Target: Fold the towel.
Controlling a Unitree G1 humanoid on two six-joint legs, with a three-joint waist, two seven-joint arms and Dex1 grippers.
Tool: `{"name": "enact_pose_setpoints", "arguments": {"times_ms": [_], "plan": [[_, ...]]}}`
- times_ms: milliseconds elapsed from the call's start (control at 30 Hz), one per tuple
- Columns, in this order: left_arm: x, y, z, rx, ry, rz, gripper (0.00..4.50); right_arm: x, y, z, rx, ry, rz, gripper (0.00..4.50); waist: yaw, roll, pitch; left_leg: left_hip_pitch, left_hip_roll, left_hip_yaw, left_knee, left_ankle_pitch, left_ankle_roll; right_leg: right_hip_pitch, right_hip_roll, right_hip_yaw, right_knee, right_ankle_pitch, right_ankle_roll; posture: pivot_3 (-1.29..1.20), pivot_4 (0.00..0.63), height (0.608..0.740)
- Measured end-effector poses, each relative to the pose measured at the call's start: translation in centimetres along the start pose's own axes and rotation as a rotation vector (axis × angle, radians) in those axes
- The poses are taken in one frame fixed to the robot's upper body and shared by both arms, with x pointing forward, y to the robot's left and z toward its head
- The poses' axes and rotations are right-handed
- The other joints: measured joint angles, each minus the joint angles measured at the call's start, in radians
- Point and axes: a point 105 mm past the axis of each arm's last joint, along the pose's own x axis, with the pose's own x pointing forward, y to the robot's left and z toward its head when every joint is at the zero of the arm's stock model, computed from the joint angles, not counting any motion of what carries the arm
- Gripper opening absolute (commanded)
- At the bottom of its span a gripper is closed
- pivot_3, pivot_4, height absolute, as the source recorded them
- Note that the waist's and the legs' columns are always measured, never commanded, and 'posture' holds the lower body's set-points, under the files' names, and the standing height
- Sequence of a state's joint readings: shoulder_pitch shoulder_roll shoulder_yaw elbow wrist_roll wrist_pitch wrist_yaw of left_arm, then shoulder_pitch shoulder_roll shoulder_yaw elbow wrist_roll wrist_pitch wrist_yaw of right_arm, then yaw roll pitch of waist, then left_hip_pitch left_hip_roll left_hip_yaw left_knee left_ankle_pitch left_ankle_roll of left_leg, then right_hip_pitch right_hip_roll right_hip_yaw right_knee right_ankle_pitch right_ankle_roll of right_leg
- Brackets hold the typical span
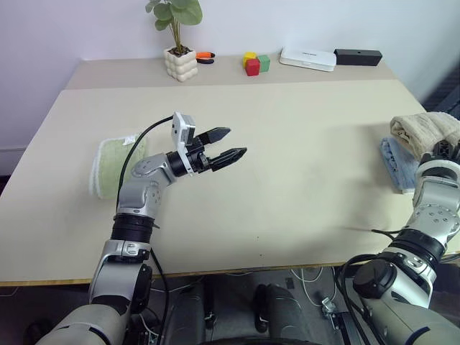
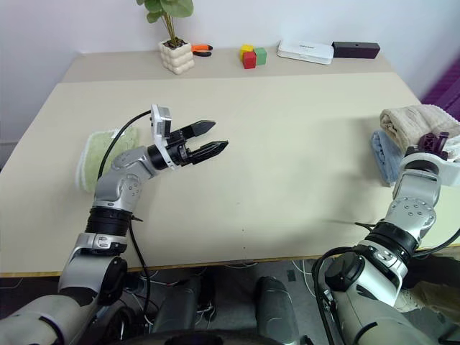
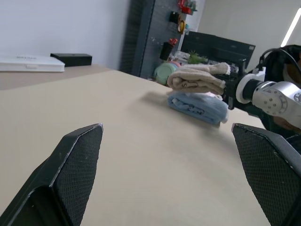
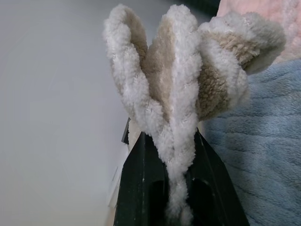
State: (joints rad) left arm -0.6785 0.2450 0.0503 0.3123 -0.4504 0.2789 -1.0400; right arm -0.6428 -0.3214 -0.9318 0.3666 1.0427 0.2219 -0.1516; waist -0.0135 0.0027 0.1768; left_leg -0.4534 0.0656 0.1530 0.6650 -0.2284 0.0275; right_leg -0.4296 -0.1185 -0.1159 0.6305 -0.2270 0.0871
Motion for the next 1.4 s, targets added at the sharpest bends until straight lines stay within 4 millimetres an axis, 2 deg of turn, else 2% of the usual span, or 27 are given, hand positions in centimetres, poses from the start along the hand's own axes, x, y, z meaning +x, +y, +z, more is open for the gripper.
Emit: {"name": "enact_pose_setpoints", "arguments": {"times_ms": [233, 333, 533, 633, 867, 967, 1200, 1300, 1400], "plan": [[0.0, 0.2, 0.0, 0.002, 0.000, 0.016, 4.50, -0.8, -2.8, -0.8, -0.088, 0.024, -0.102, 0.03, 0.000, 0.000, 0.000, 0.000, 0.000, 0.000, 0.000, 0.000, 0.000, 0.000, 0.000, 0.000, 0.000, 0.000, 0.000, 0.00, 0.150, 0.740], [0.1, 0.2, 0.0, 0.001, -0.002, 0.019, 4.50, -0.9, -2.8, -0.8, -0.125, 0.021, -0.110, 0.03, -0.001, 0.000, 0.000, 0.001, 0.000, 0.000, 0.000, 0.000, 0.000, 0.000, 0.000, 0.000, 0.000, 0.000, 0.000, 0.00, 0.150, 0.740], [0.1, 0.2, 0.0, 0.001, -0.002, 0.020, 4.50, -0.9, -3.0, -1.3, -0.324, 0.045, -0.153, 0.03, -0.001, 0.000, 0.000, 0.001, 0.000, 0.001, 0.000, 0.003, -0.004, 0.000, 0.000, 0.001, 0.000, 0.000, 0.000, 0.00, 0.150, 0.740], [0.1, 0.2, 0.0, 0.001, -0.002, 0.020, 4.50, -0.9, -3.3, -1.1, -0.355, 0.038, -0.175, 1.05, 0.000, 0.000, 0.000, 0.001, 0.000, 0.001, 0.000, 0.003, -0.004, 0.000, 0.000, 0.001, 0.000, 0.000, 0.000, 0.00, 0.150, 0.740], [0.2, 0.1, 0.0, -0.003, -0.006, 0.017, 4.50, -0.7, -3.6, 0.2, -0.414, -0.002, -0.212, 4.47, 0.000, 0.000, 0.000, 0.001, 0.000, 0.001, 0.000, 0.003, -0.004, 0.000, 0.000, 0.001, 0.000, 0.000, 0.000, 0.00, 0.150, 0.740], [0.5, -0.1, -0.2, -0.010, -0.014, 0.014, 4.50, -0.6, -3.6, 1.5, -0.483, -0.035, -0.230, 4.47, 0.000, 0.000, 0.000, 0.001, 0.000, 0.001, 0.000, 0.003, -0.004, 0.000, 0.000, 0.001, 0.000, 0.000, 0.000, 0.00, 0.150, 0.740], [1.1, 0.1, -0.6, -0.021, -0.036, 0.010, 4.50, -1.3, -5.1, 3.7, -0.655, -0.086, -0.304, 4.47, 0.001, 0.000, 0.000, 0.002, 0.000, 0.001, 0.000, 0.003, -0.004, 0.001, 0.000, 0.001, 0.000, 0.000, 0.000, 0.00, 0.150, 0.740], [1.5, 0.1, -0.1, -0.004, -0.051, 0.001, 4.50, -1.4, -3.5, 4.9, -0.761, -0.136, -0.264, 4.47, 0.000, 0.001, 0.000, 0.002, 0.000, 0.001, 0.000, 0.003, -0.004, 0.001, 0.000, 0.002, 0.000, 0.000, 0.000, 0.00, 0.150, 0.740], [1.6, 0.2, -0.4, -0.006, -0.058, 0.001, 4.50, -1.1, -0.5, 5.5, -0.889, -0.184, -0.164, 4.47, -0.002, 0.001, -0.001, 0.004, 0.000, 0.001, -0.001, 0.002, -0.004, 0.001, 0.000, 0.003, 0.000, 0.000, 0.001, 0.00, 0.150, 0.740]]}}
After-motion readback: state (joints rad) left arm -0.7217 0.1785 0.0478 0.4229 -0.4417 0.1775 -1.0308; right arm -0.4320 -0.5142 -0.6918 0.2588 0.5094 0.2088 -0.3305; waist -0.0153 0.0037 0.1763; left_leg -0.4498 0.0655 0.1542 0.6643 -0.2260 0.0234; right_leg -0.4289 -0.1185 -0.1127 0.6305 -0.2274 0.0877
